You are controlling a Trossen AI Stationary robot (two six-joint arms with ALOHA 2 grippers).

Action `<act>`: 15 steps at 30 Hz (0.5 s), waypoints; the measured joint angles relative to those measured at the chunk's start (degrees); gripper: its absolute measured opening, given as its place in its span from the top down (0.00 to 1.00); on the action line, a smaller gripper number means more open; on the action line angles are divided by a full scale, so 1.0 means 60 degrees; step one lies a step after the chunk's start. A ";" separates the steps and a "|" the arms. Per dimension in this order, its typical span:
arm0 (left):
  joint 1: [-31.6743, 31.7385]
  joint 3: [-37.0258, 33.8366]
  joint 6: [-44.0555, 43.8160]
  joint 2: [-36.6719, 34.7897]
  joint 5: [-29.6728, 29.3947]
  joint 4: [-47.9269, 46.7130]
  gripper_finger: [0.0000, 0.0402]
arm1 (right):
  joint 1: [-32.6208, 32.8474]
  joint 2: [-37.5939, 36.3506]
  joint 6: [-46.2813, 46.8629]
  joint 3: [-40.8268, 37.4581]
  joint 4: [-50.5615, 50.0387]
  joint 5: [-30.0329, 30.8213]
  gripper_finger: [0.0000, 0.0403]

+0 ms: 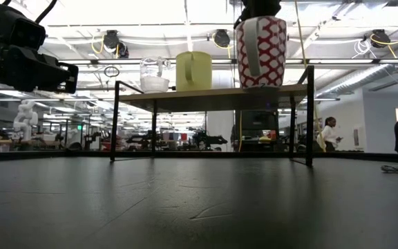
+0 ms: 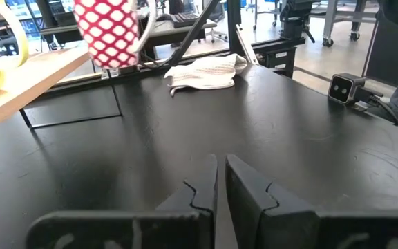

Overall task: Stack small to large cups/mugs on shelf
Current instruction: Put the red mug on the shelf

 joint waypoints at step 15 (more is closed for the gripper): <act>0.0000 0.0000 0.0075 0.0000 0.0000 -0.0082 0.92 | -0.0707 -0.0013 -0.0559 0.1618 -0.0664 -0.0531 1.00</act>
